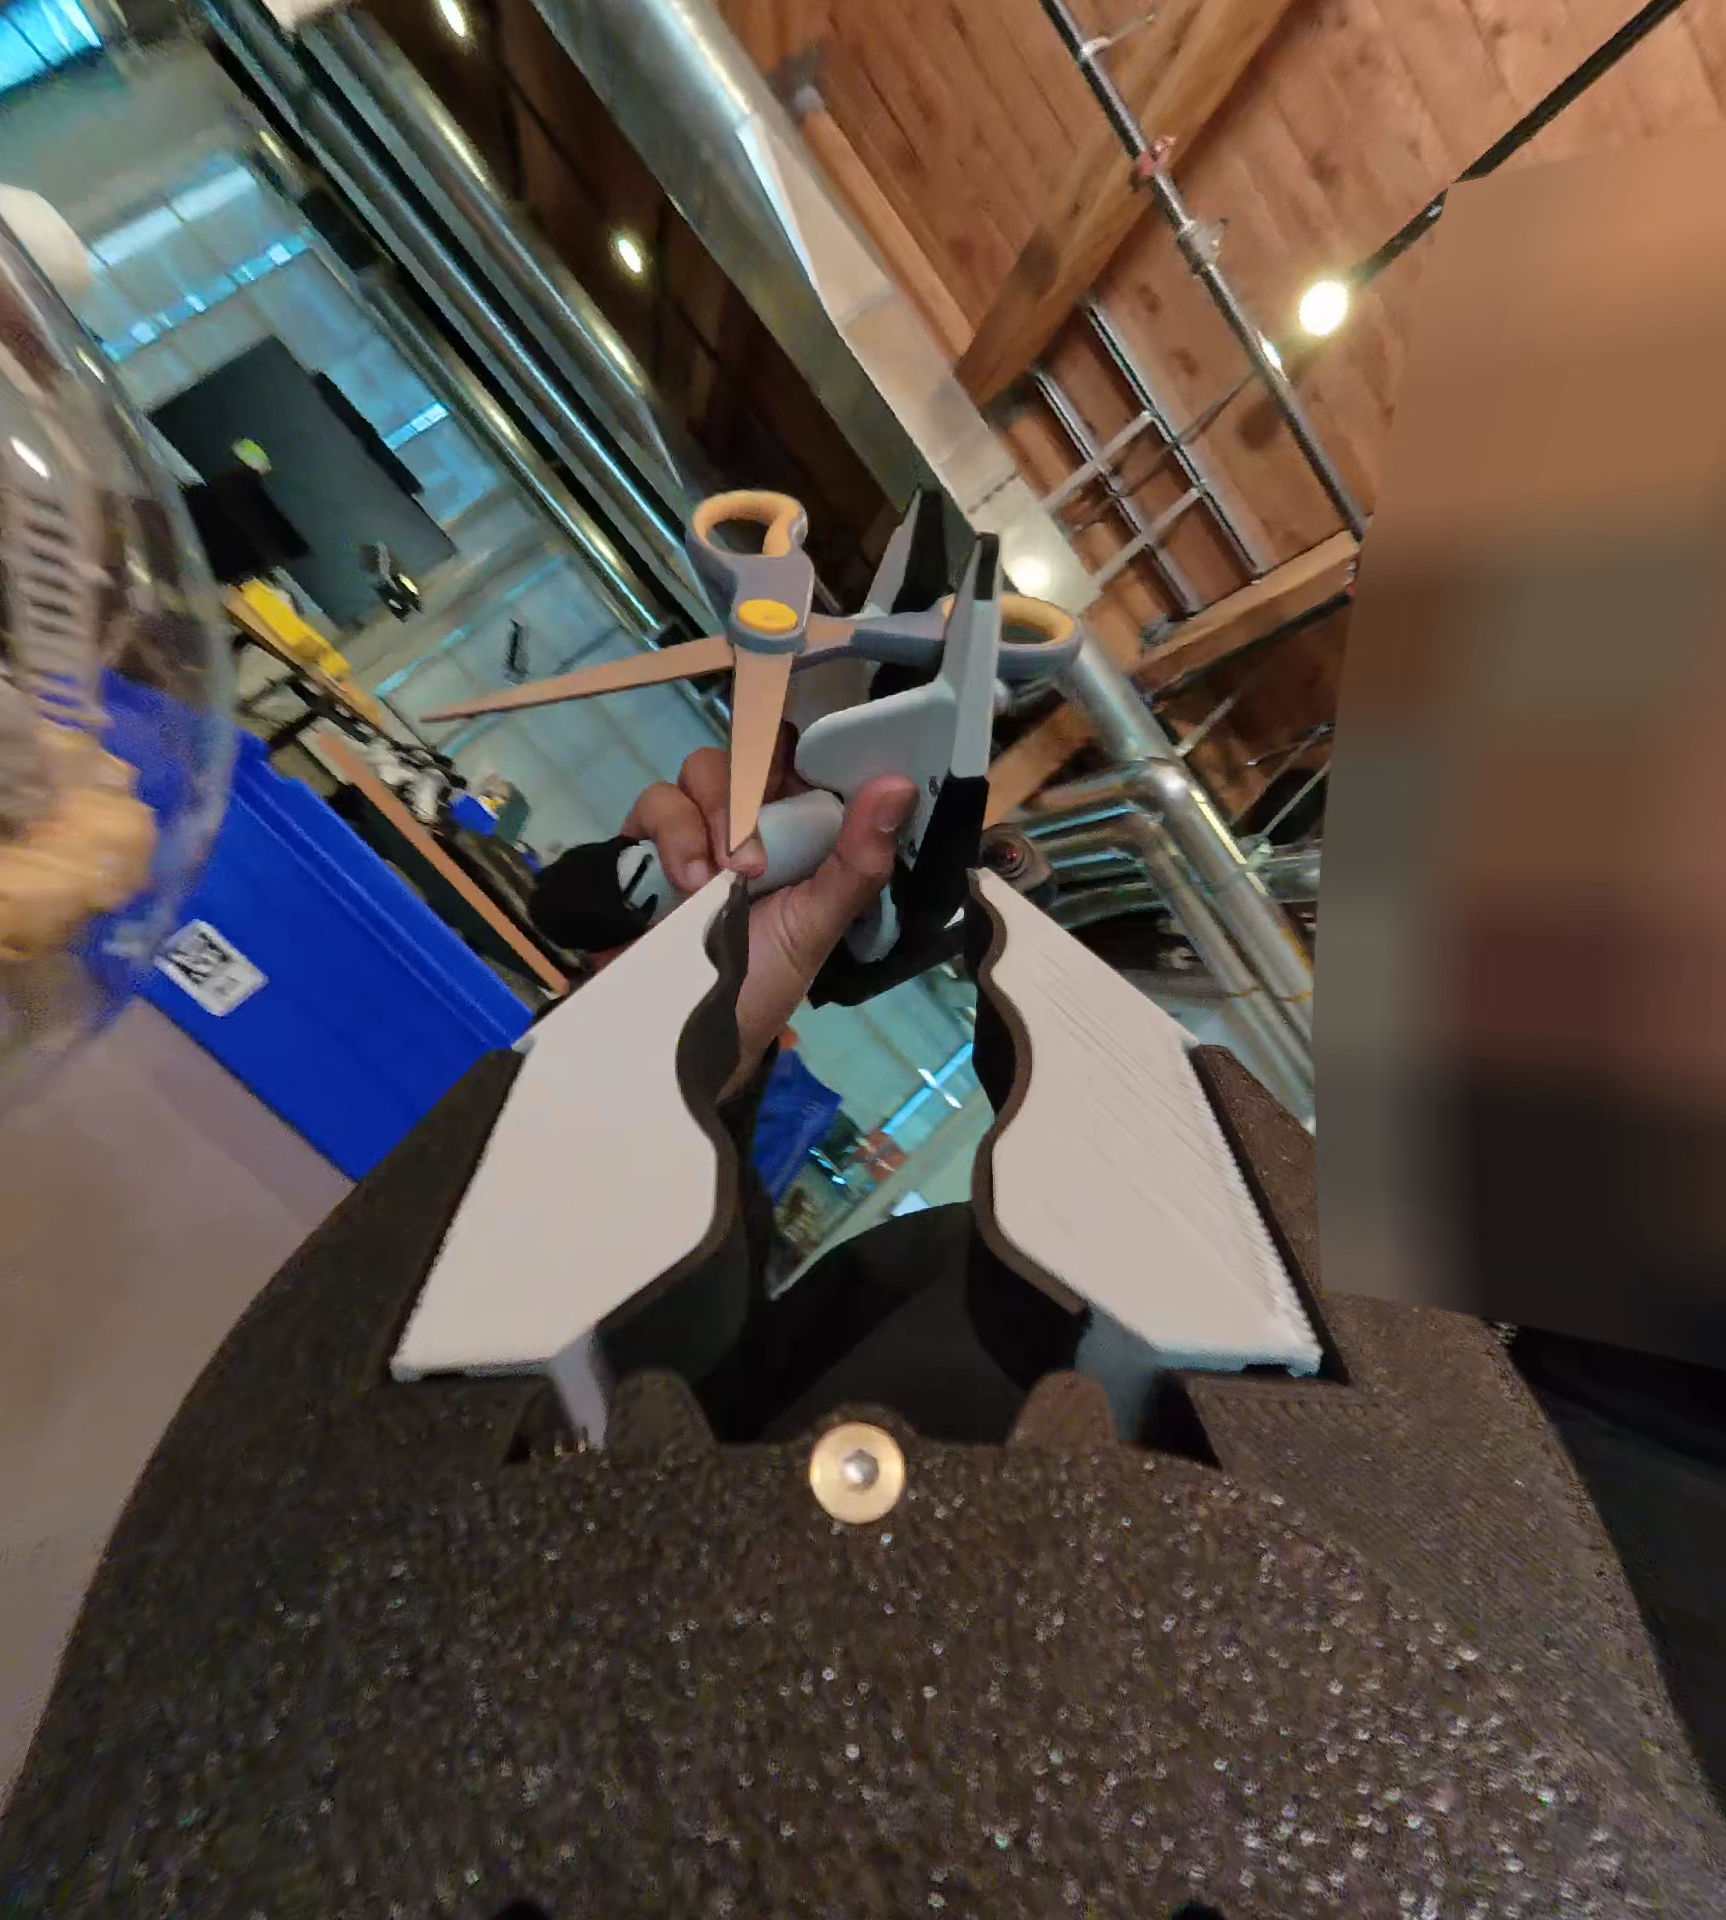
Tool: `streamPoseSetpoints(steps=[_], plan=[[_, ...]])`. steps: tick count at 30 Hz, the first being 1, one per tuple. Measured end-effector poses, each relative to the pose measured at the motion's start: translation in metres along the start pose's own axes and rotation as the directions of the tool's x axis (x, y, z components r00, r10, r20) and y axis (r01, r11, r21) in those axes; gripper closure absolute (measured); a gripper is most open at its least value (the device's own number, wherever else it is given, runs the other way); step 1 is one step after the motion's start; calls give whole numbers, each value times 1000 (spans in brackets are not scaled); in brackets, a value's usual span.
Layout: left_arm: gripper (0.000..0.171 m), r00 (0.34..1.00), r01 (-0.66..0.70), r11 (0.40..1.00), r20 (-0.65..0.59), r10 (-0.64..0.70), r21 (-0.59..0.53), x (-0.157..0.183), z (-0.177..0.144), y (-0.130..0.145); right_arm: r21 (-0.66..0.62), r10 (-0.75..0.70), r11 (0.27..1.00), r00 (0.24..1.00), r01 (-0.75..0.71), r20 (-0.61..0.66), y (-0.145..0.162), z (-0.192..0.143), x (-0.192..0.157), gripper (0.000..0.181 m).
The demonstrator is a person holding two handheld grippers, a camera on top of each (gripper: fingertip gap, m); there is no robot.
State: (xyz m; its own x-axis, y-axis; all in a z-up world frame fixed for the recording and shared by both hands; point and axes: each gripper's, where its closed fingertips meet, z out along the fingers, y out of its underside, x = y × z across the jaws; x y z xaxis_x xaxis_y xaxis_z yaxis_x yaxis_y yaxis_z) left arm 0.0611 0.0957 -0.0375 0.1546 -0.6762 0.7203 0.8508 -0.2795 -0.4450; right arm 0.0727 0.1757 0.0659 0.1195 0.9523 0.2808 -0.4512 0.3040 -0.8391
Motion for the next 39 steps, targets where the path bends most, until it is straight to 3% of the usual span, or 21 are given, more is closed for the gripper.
streamPoseSetpoints(steps=[4, 7, 9, 11, 14, 15, 16, 19, 21, 28, 36, 37, 39], plan=[[131, 982, -164, 985, 107, 159, 44, -4, -24, -34, -21, 50, 998, 999, -50, 1, 10, 12, 27, 156], [131, 899, -367, 930, 255, 355, -1, -16, -35, -61, -13, 106, 994, 994, -105, 19, 15, 26, 44, 157], [132, 765, -528, 841, 366, 531, -117, -30, -35, -77, -10, 138, 990, 990, -138, 25, 18, 34, 54, 157], [134, 562, -648, 708, 450, 694, -282, -49, -31, -96, 0, 186, 983, 982, -186, 33, 20, 41, 63, 158], [150, 238, -715, 476, 463, 854, -511, -77, -16, -128, -1, 235, 972, 971, -235, 38, 26, 46, 70, 160], [154, 147, -715, 410, 451, 880, -567, -88, -11, -138, -8, 239, 971, 970, -239, 33, 29, 47, 72, 161], [159, 108, -698, 372, 425, 899, -612, -99, -4, -143, -16, 246, 969, 969, -245, 31, 31, 48, 73, 162], [161, 160, -617, 363, 341, 926, -698, -122, 11, -136, -47, 280, 959, 959, -278, 41, 38, 49, 73, 163], [171, 192, -582, 355, 301, 934, -732, -131, 13, -129, -77, 296, 953, 954, -292, 47, 43, 47, 72, 163], [171, 217, -557, 361, 288, 933, -748, -145, 11, -124, -120, 285, 952, 959, -282, 8, 61, 35, 90, 166], [171, 194, -545, 324, 259, 946, -774, -149, 17, -124, 87, 138, 988, 982, -127, -126, 5, 20, 134, 166], [171, 201, -543, 329, 261, 944, -773, -150, 17, -124, 67, 142, 989, 982, -134, -126, 12, 20, 132, 166], [171, 202, -546, 331, 262, 944, -769, -151, 19, -125, -74, 211, 974, 976, -216, -60, 62, 21, 114, 167]])
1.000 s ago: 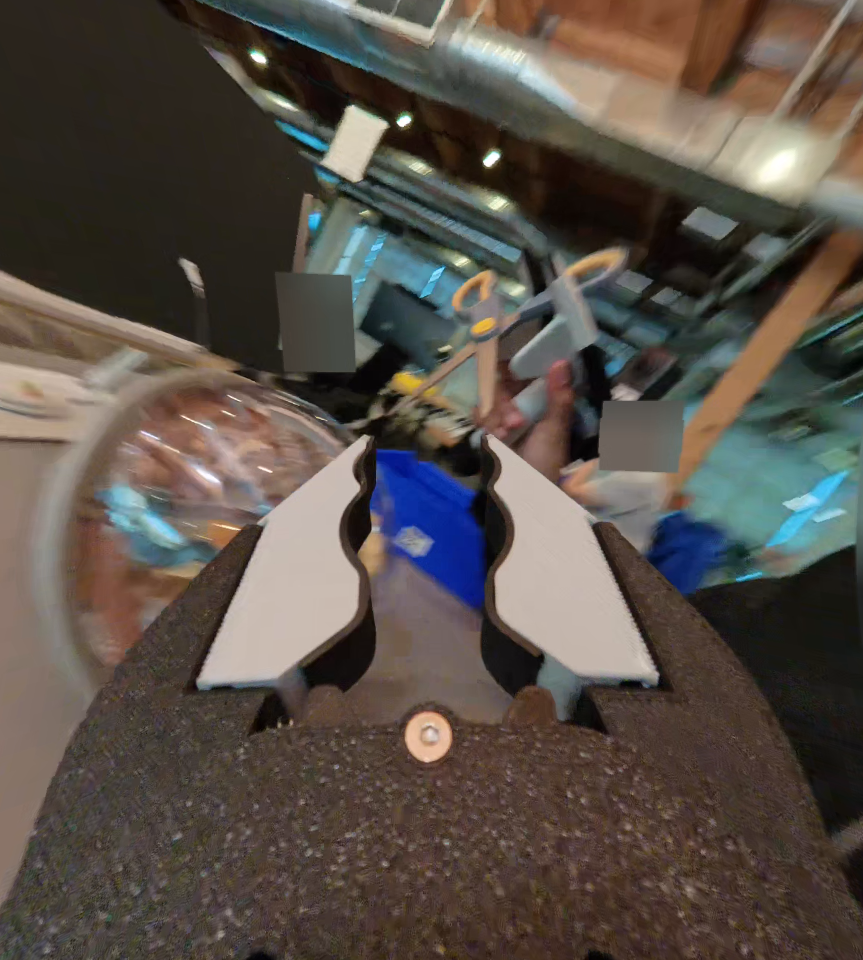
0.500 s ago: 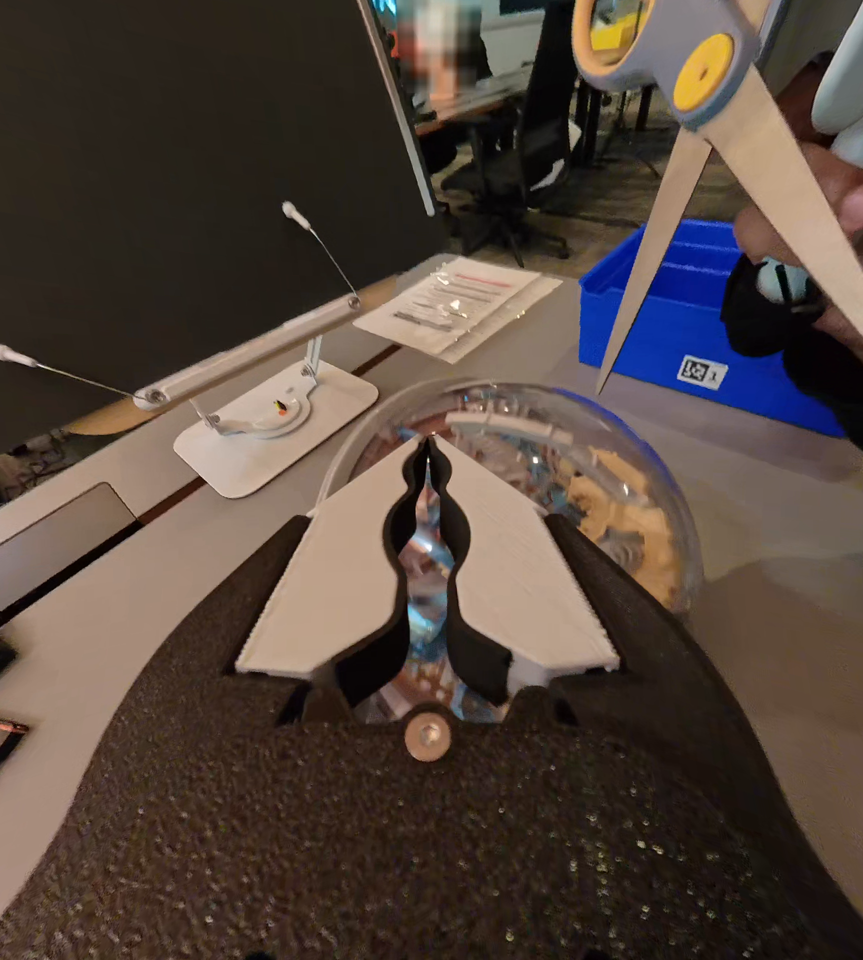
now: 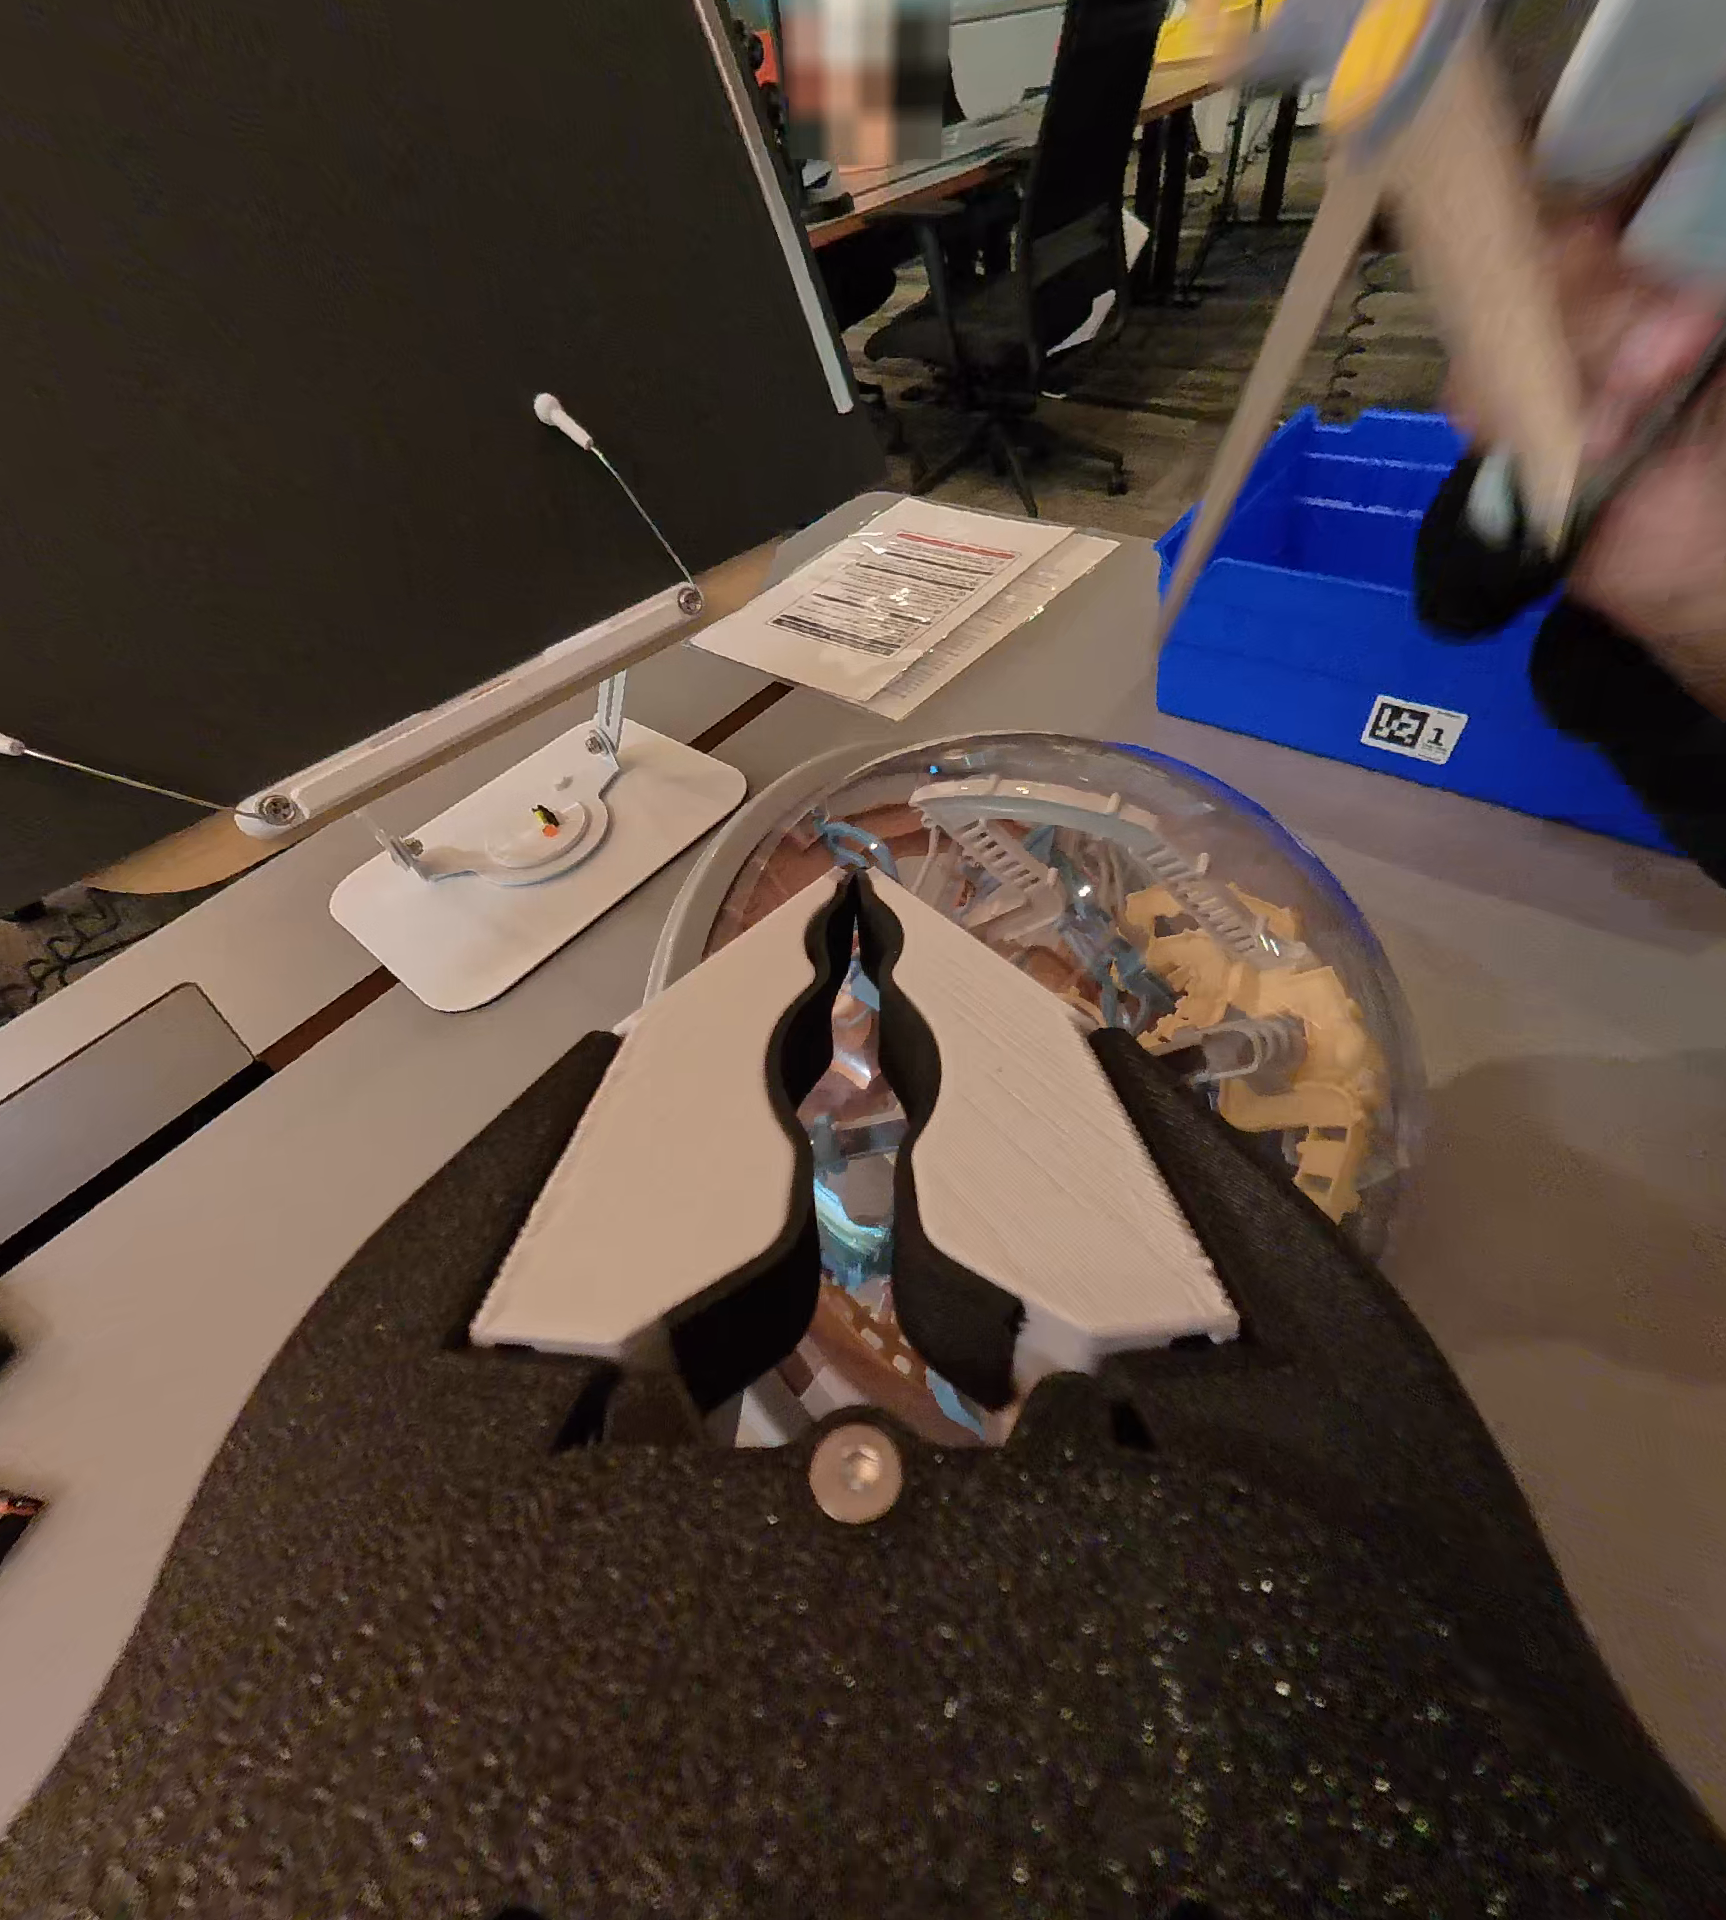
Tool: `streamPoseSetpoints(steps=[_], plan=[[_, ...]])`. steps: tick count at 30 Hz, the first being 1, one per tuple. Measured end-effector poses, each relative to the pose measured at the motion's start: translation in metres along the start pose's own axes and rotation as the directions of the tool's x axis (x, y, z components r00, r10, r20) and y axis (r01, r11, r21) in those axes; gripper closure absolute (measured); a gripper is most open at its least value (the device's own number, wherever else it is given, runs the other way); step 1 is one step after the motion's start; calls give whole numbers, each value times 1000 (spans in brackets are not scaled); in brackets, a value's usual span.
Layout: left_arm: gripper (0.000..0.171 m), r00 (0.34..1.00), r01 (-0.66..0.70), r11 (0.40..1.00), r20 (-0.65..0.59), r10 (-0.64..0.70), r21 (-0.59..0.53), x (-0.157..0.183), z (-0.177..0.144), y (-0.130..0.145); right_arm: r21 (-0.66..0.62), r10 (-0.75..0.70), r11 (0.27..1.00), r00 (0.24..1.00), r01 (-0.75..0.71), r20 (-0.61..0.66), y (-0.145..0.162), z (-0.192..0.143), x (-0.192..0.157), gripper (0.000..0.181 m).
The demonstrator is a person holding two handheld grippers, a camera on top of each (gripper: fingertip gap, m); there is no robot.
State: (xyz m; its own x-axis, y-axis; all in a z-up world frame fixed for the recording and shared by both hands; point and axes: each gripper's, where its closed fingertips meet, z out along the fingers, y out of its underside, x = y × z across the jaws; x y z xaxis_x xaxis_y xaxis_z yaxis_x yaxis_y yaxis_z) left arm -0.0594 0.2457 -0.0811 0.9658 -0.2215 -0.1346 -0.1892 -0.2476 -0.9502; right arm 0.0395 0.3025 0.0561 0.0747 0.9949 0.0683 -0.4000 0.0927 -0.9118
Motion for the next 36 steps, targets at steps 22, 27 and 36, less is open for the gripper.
streamPoseSetpoints(steps=[22, 27, 36], plan=[[171, 996, 2, 1000, 86, -2, 9, -20, -3, 6, -41, -261, 964, 965, 262, 33, 16, 6, -38, 171], [171, 993, -13, 1000, 118, 13, 3, -24, -2, 7, -7, -368, 930, 930, 369, 11, 12, 2, -49, 172], [171, 983, -69, 997, 169, 76, -46, -35, -5, 11, 3, -398, 917, 917, 398, 34, 14, 15, -51, 171]])
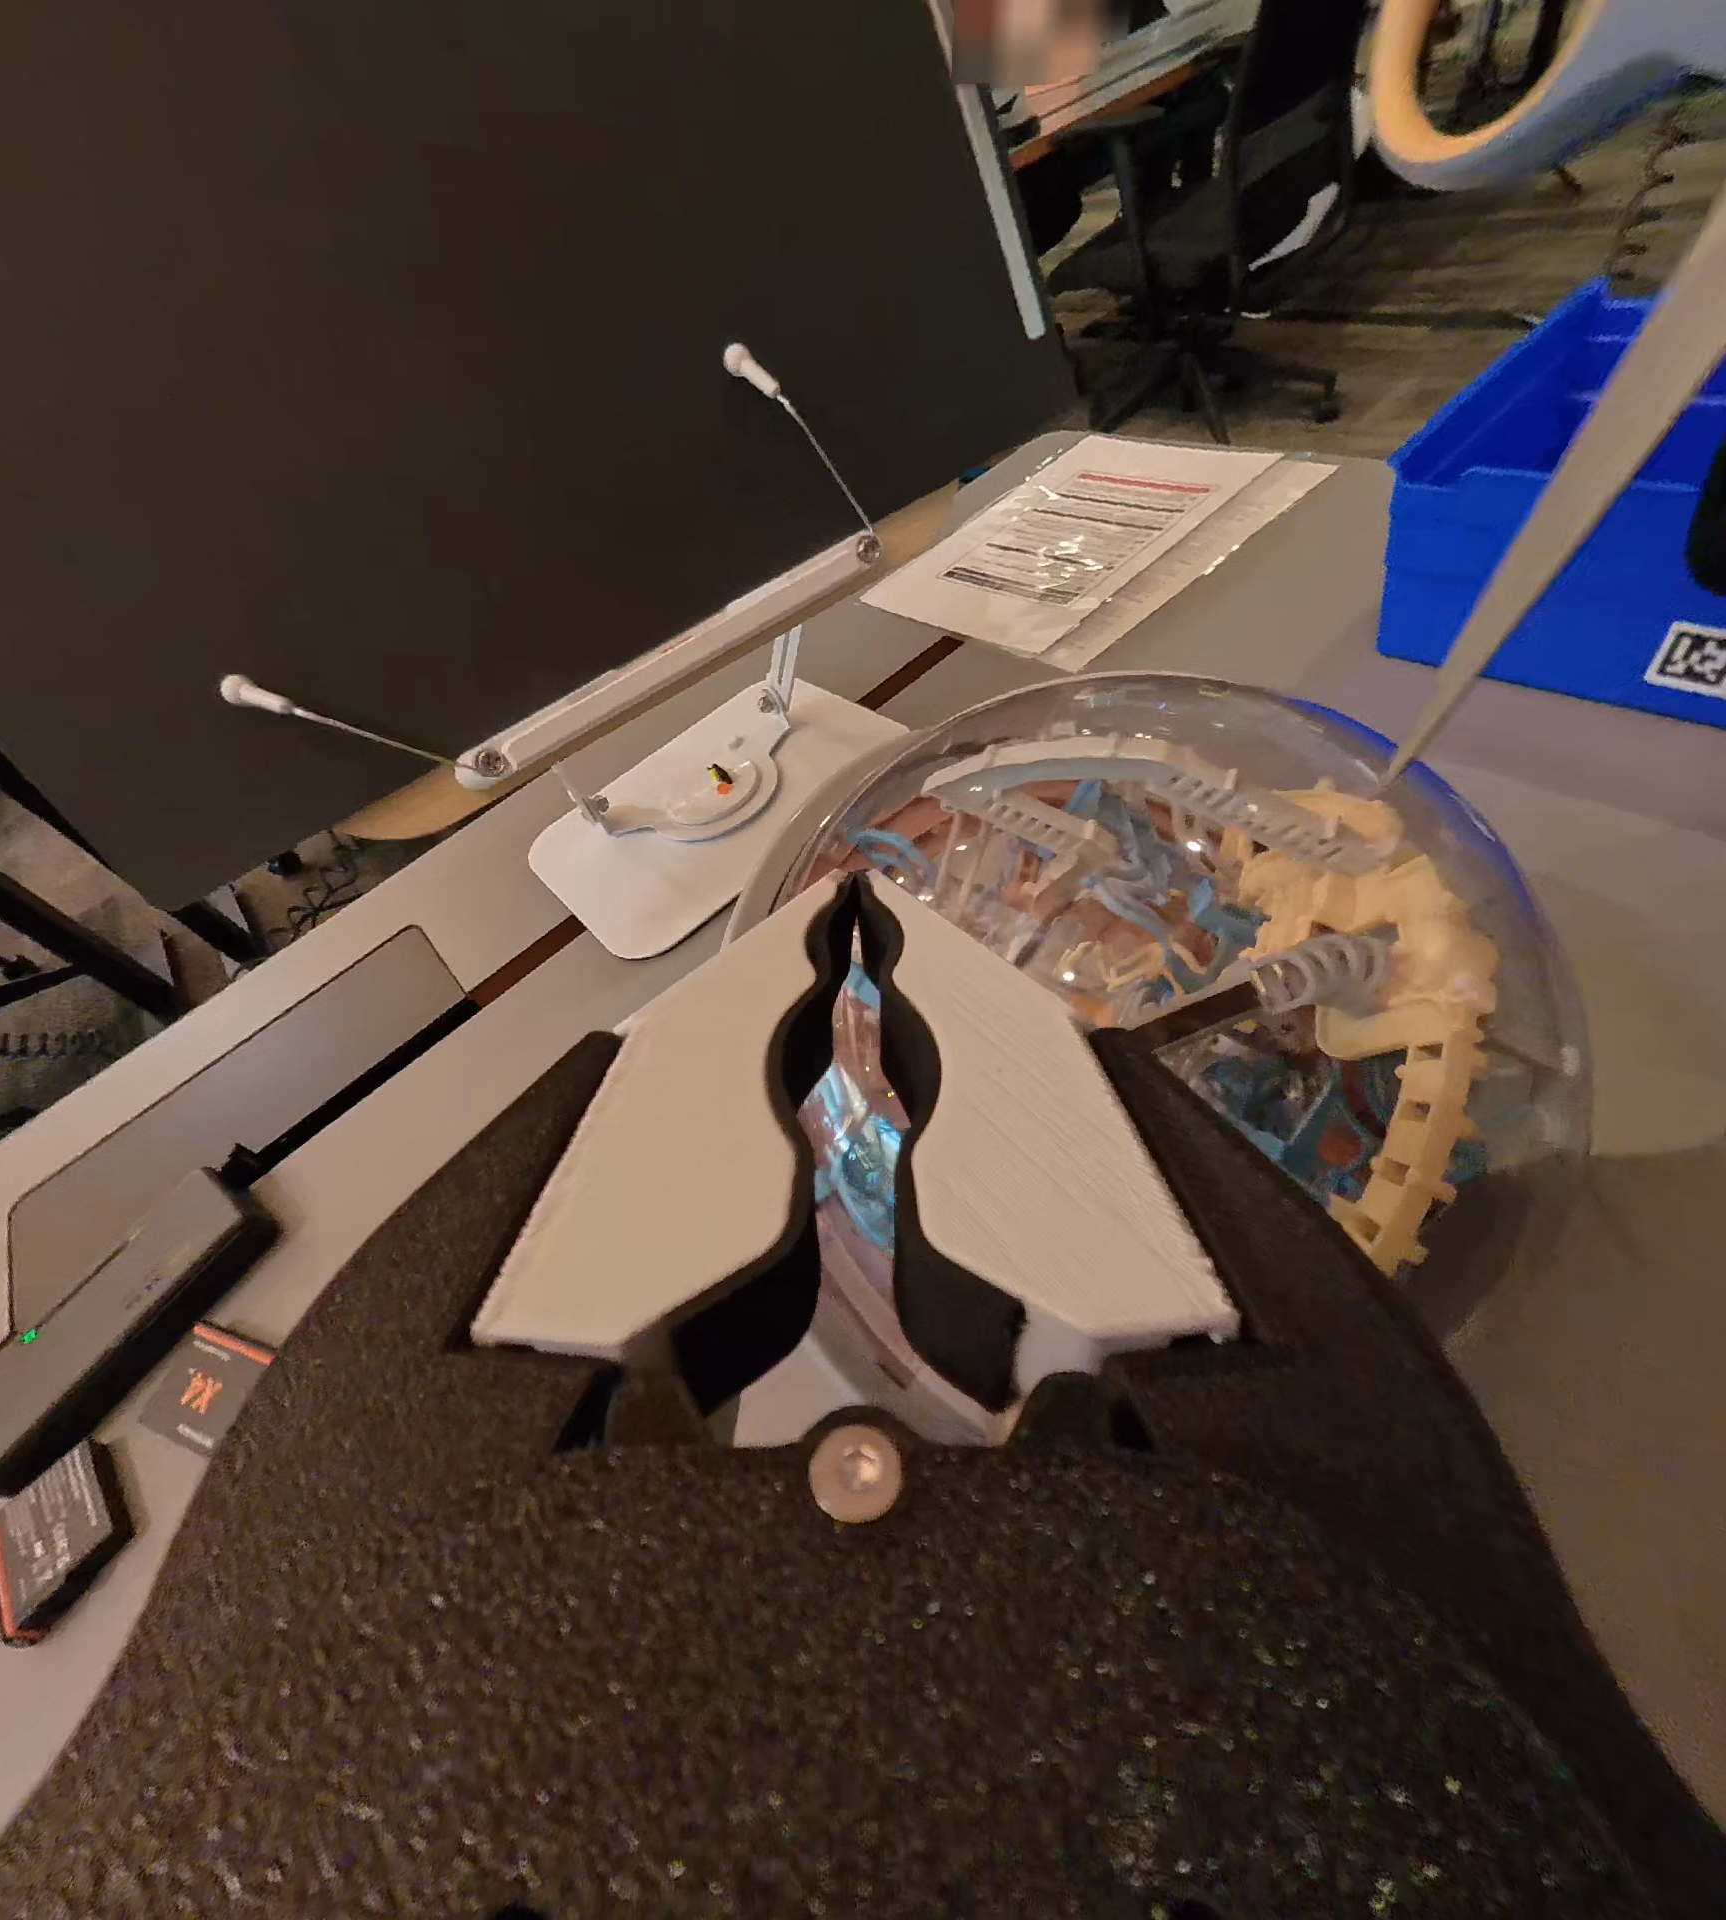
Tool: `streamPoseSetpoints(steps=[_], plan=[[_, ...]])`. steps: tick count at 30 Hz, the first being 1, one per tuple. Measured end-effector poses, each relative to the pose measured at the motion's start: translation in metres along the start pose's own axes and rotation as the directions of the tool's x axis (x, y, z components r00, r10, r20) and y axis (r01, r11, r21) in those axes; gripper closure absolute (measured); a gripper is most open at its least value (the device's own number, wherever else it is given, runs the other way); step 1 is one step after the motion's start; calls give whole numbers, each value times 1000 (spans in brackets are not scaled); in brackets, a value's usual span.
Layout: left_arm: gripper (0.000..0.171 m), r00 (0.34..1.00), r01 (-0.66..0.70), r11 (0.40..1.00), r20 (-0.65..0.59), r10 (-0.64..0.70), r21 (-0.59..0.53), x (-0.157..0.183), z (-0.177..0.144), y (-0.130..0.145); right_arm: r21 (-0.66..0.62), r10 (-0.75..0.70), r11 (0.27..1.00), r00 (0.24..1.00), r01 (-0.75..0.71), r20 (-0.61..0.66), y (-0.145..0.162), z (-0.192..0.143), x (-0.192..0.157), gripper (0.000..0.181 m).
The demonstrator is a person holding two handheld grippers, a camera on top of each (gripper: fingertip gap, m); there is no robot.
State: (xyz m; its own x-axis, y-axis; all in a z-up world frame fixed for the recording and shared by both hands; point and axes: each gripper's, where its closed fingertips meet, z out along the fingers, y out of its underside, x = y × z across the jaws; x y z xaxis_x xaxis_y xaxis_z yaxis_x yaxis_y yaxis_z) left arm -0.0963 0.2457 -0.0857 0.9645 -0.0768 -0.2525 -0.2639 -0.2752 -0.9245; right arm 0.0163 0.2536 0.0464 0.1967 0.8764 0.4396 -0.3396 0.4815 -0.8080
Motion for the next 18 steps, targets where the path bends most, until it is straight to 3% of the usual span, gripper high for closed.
streamPoseSetpoints(steps=[3, 6, 8, 12, 18], plan=[[167, 995, 19, 995, -94, -10, 95, 2, -5, -19, -17, 16, 1000, 1000, -16, 5, 6, 15, 6, 171], [128, 962, 91, 992, -264, -65, 90, 16, -10, -24, -41, 67, 997, 998, -67, 4, 18, 31, 18, 171], [117, 955, 64, 997, -293, -50, 38, 21, -9, -13, -49, 80, 996, 997, -79, 13, 25, 43, 22, 171], [118, 973, -12, 999, -230, 20, 36, 23, -1, -8, -64, 75, 995, 997, -72, 36, 32, 60, 23, 171], [117, 963, 18, 1000, -270, -12, 21, 17, 9, -9, -99, 139, 986, 989, -133, 50, 44, 74, 29, 172]])
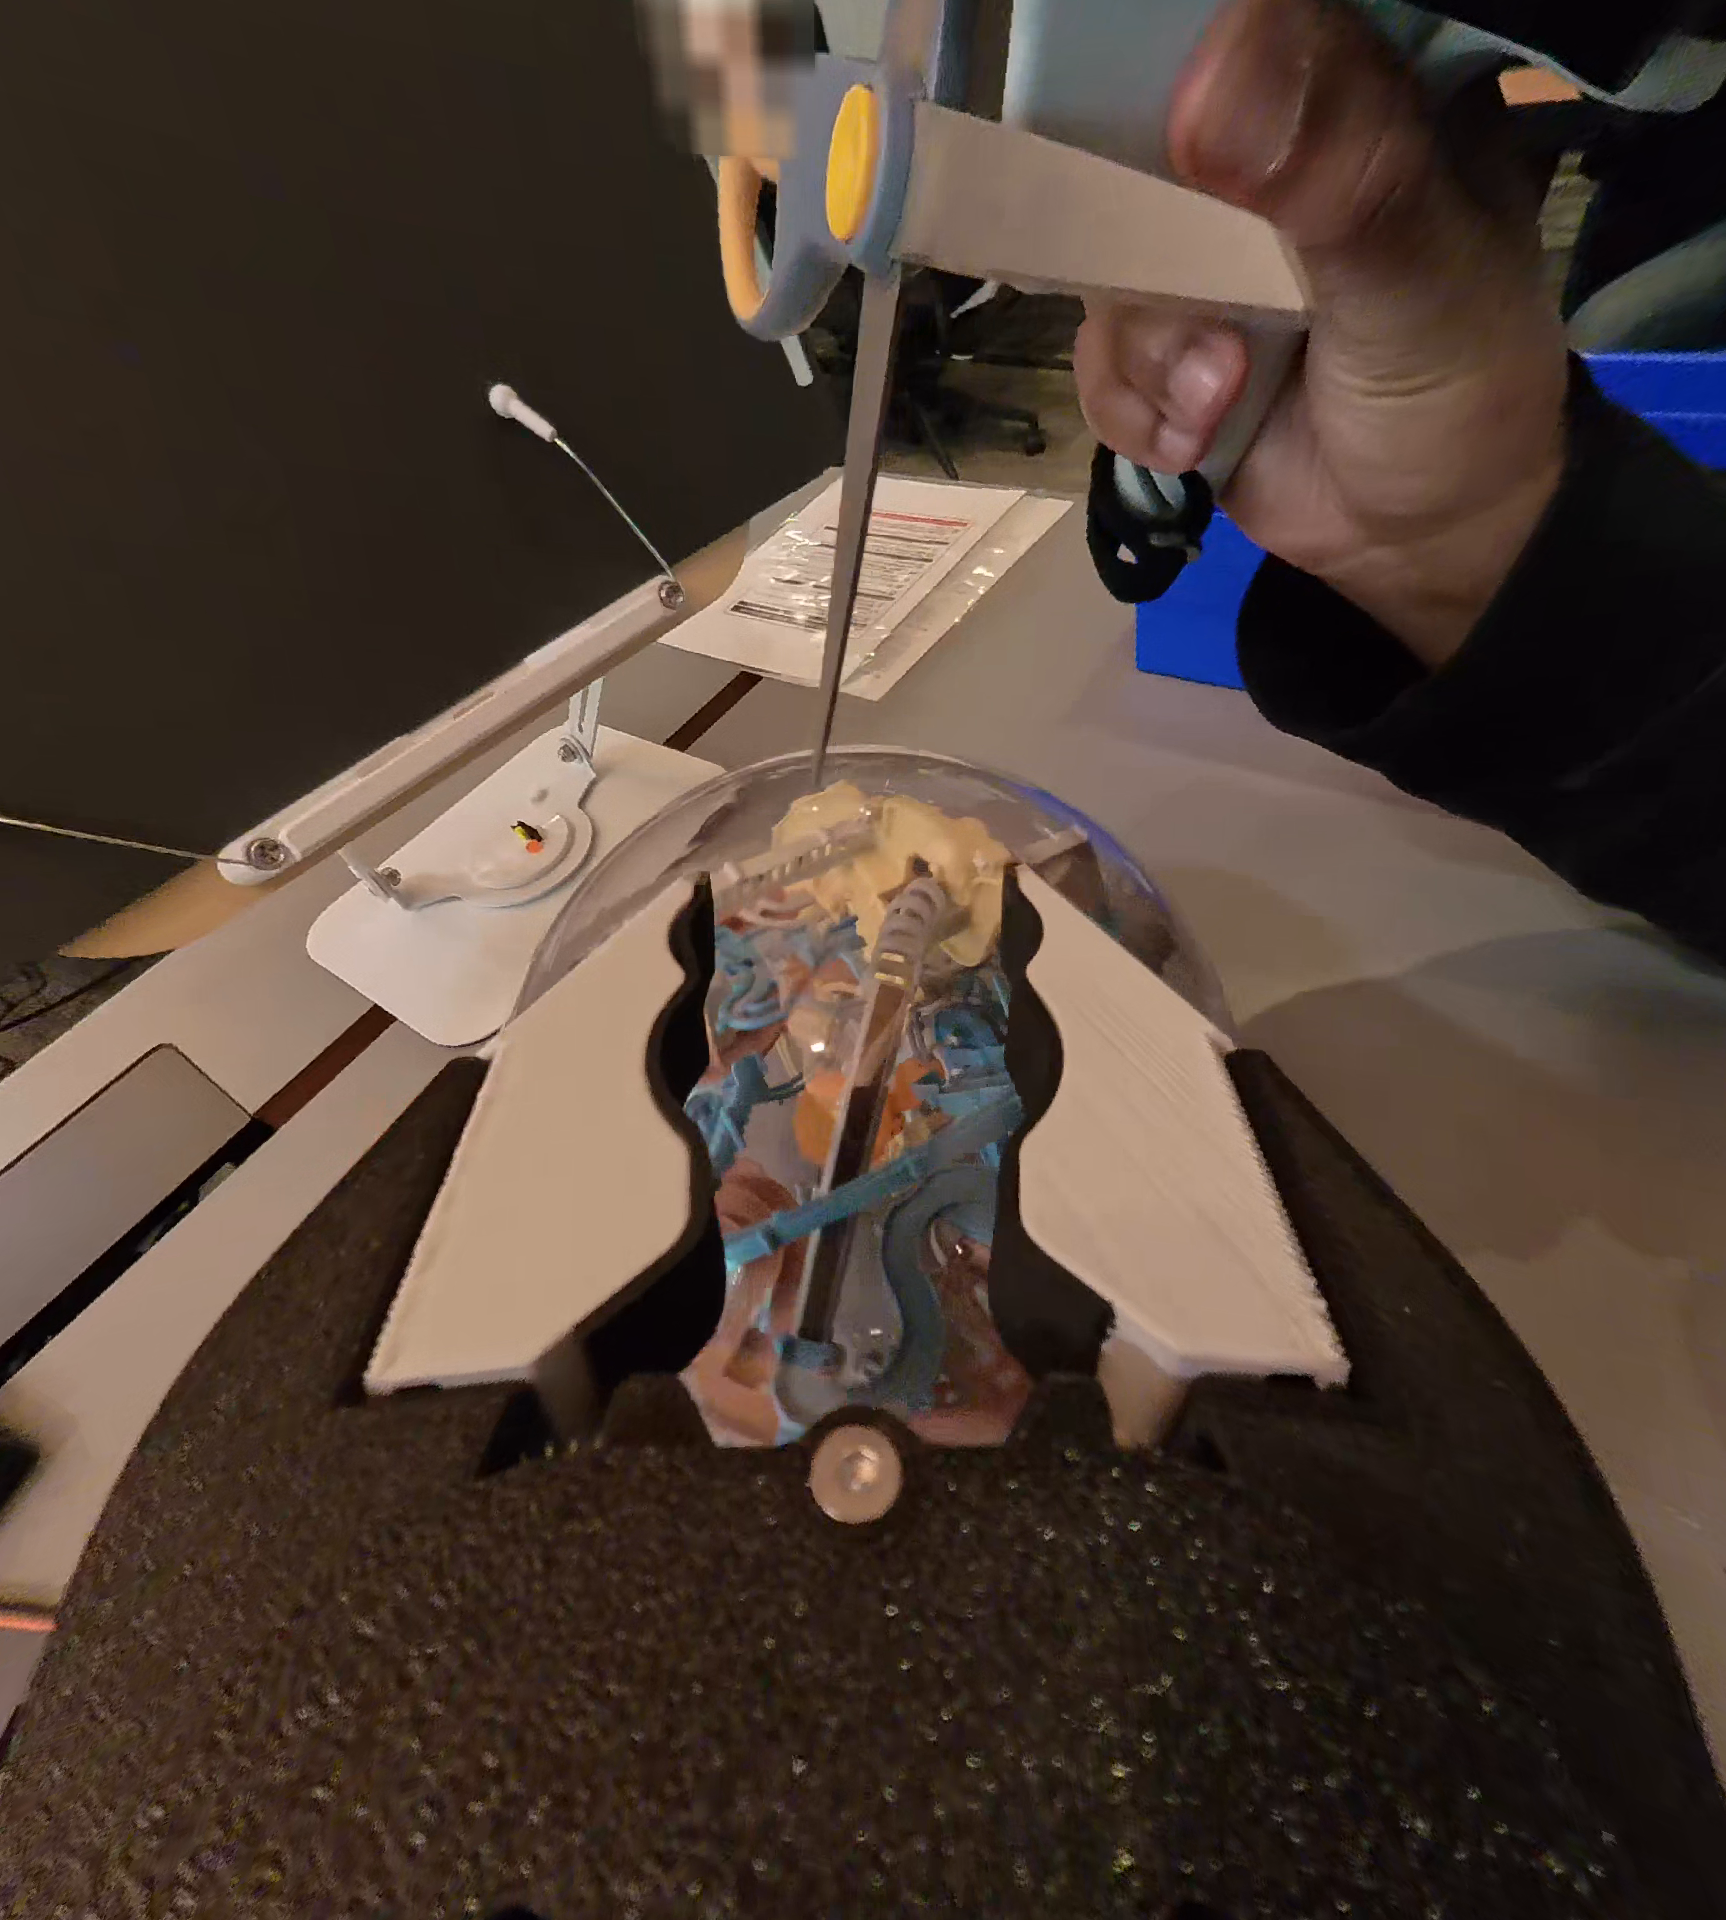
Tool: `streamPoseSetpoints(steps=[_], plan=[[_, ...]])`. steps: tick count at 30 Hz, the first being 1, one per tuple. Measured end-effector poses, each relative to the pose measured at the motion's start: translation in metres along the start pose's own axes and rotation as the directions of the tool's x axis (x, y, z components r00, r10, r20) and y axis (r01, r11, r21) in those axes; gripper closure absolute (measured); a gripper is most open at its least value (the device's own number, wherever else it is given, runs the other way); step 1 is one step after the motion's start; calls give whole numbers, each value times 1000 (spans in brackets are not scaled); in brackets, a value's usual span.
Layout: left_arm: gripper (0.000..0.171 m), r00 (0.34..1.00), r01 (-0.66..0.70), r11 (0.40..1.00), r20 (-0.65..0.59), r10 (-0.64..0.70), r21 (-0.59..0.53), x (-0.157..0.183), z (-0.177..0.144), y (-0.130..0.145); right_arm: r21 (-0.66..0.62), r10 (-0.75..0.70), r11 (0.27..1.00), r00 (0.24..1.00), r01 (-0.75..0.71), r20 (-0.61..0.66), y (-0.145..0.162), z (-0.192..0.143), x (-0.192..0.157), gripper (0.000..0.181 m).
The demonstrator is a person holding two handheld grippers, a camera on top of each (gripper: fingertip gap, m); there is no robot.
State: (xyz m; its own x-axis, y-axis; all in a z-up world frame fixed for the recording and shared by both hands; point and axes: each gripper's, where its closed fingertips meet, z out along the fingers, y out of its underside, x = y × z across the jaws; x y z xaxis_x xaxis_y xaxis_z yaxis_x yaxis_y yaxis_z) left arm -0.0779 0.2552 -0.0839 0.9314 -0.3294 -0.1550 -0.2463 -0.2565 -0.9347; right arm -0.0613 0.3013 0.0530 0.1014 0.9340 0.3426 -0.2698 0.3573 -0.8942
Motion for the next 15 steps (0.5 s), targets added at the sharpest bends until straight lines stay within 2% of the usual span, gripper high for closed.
streamPoseSetpoints(steps=[5, 11, 12, 14, 15], plan=[[112, 1000, 14, 1000, 26, -13, -21, -13, 3, 2, -32, 13, 999, 1000, -12, 28, 17, 14, -1, 172], [115, 999, 51, 998, -17, -51, -39, -22, -5, 5, -34, 87, 996, 994, -85, 62, 25, 29, 3, 172], [120, 998, 55, 998, -17, -56, -44, -24, -5, 5, -35, 91, 995, 994, -89, 65, 25, 31, 3, 172], [171, 999, 44, 998, 11, -44, -33, -32, -8, 2, -39, 114, 993, 991, -111, 77, 26, 34, 2, 172], [171, 999, 16, 1000, 37, -15, -26, -35, -6, 4, -46, 118, 992, 991, -114, 71, 29, 36, 2, 172]])
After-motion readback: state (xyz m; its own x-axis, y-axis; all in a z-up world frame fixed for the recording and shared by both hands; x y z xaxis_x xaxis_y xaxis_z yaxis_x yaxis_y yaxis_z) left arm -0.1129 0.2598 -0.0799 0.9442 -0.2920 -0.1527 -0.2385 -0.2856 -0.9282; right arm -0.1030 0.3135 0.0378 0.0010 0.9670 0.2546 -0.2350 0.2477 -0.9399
